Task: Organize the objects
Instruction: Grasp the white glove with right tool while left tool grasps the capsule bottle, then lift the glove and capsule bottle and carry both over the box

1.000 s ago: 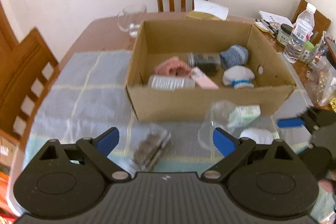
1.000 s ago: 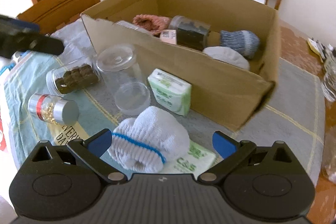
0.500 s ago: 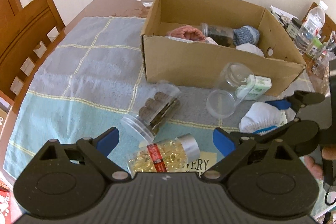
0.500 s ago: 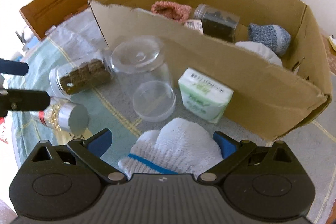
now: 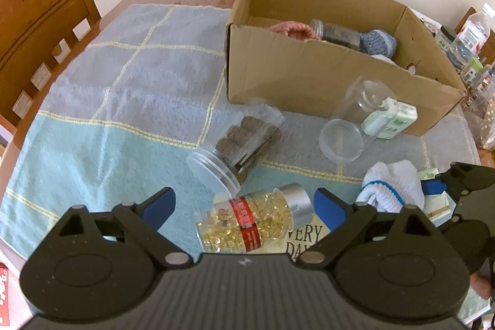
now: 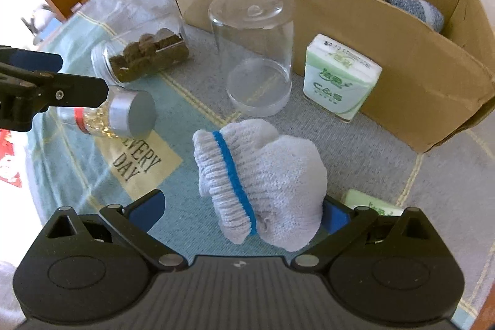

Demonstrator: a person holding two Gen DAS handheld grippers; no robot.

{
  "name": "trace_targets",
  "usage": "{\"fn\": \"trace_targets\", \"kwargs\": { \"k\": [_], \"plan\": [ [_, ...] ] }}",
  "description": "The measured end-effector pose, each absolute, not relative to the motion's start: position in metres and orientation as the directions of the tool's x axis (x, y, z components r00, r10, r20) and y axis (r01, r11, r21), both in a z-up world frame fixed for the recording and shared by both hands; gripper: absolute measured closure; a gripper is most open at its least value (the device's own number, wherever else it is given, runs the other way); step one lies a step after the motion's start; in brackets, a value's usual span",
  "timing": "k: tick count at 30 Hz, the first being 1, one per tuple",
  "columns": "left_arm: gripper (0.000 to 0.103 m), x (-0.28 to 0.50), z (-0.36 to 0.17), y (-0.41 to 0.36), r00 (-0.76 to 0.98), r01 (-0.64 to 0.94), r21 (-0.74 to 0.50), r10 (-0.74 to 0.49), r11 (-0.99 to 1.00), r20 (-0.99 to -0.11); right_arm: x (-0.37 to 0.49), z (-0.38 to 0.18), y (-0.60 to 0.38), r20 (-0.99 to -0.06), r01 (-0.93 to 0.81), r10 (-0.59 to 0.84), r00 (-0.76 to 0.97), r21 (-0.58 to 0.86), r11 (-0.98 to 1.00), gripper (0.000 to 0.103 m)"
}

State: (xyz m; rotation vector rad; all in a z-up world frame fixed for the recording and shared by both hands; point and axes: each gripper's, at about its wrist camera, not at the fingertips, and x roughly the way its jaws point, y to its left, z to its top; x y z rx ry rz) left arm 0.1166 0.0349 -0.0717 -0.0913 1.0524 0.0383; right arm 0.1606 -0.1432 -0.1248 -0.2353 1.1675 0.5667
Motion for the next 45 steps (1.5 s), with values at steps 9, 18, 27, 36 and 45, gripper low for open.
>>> {"fn": "trace_targets", "kwargs": {
  "k": [9,18,27,36,45],
  "plan": [
    [0.007,0.131,-0.088,0.018,0.518,-0.097,-0.021,0.033,0.995,-0.855,0.150,-0.130,-0.133,-0.917,-0.560,0.231,0.325,0.011,0.828,0.000],
    [0.007,0.112,-0.096,0.019,0.496,-0.070,0.037,0.067,0.997,-0.866,0.150,-0.129,-0.134,-0.916,-0.560,0.233,0.327,0.011,0.828,0.000],
    [0.007,0.101,-0.107,0.030,0.479,-0.042,0.051,0.065,0.998,-0.876,0.148,-0.129,-0.133,-0.903,-0.574,0.254,0.348,0.009,0.819,0.000],
    [0.007,0.114,-0.129,0.031,0.453,-0.047,0.033,0.050,0.998,-0.890,0.145,-0.126,-0.143,-0.893,-0.579,0.267,0.362,0.009,0.815,0.000],
    [0.007,0.116,-0.129,0.031,0.439,-0.066,0.022,0.049,0.998,-0.897,0.158,-0.128,-0.137,-0.879,-0.578,0.282,0.385,0.008,0.816,0.000]
  ]
}}
